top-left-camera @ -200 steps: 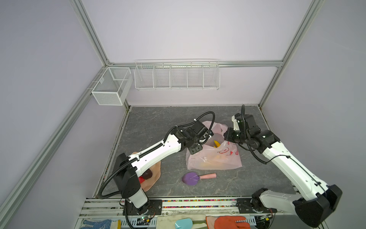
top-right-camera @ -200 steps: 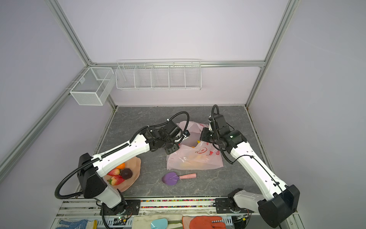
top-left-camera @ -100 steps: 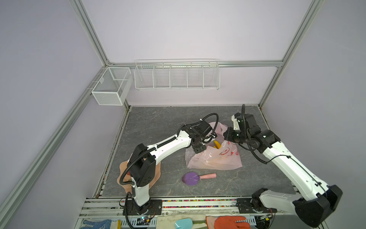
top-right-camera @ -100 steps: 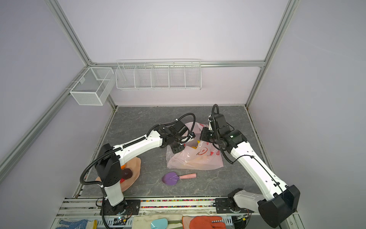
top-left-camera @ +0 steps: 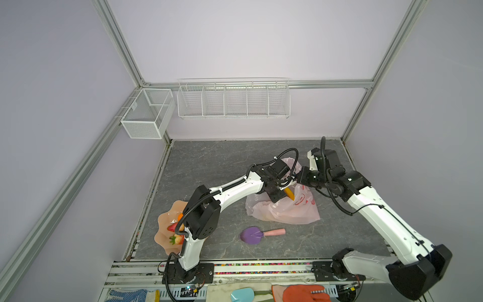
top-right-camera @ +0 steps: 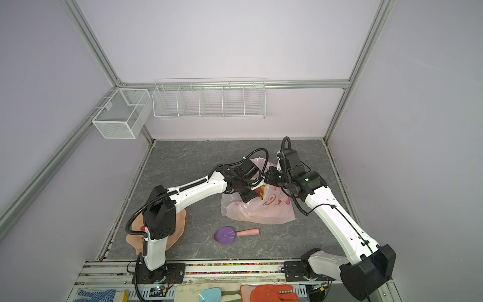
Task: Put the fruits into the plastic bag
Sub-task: 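Release the strawberry into the bag by opening the left gripper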
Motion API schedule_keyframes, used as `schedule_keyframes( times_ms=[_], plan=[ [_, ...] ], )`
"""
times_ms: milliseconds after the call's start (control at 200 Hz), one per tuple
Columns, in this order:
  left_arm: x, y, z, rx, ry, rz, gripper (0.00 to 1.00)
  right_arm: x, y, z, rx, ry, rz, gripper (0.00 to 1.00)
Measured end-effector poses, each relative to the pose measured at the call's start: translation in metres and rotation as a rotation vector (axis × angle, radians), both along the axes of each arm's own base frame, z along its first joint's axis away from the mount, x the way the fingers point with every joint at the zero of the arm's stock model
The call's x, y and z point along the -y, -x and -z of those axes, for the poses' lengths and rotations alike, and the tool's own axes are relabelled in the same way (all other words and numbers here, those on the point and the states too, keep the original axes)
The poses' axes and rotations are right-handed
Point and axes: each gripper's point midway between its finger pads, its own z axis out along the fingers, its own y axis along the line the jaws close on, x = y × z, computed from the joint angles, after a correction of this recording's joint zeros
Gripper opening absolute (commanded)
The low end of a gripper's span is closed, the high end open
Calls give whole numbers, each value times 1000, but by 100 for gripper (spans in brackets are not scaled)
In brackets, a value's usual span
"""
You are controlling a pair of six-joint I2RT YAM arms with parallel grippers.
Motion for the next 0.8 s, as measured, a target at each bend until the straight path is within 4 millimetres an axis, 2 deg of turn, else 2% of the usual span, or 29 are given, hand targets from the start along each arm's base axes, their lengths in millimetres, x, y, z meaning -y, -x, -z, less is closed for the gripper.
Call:
schedule_keyframes(
  times_ms=[185, 340, 410, 560, 630, 700, 800],
  plan=[
    [3, 0, -5, -29, 52, -65, 78, -4, -4, -6, 25, -23, -9, 6],
    [-14, 3, -13, -60, 95, -142, 83, -10, -5, -12, 45, -50, -27, 6],
    [-23, 2, -31, -56, 150, -182, 84, -9, -4, -9, 35, -45, -25, 6],
    [-38, 1, -94, -4, 316, -256, 85, -7, -2, -5, 17, -35, -24, 6],
    [-46, 4, -116, 16, 370, -294, 85, -7, -1, -4, 13, -32, -22, 6],
    [-57, 8, -128, 22, 399, -336, 85, -6, -1, -3, 9, -28, -21, 6],
    [-77, 15, -132, 21, 407, -399, 85, -6, -1, -3, 7, -26, -19, 6]
  ],
)
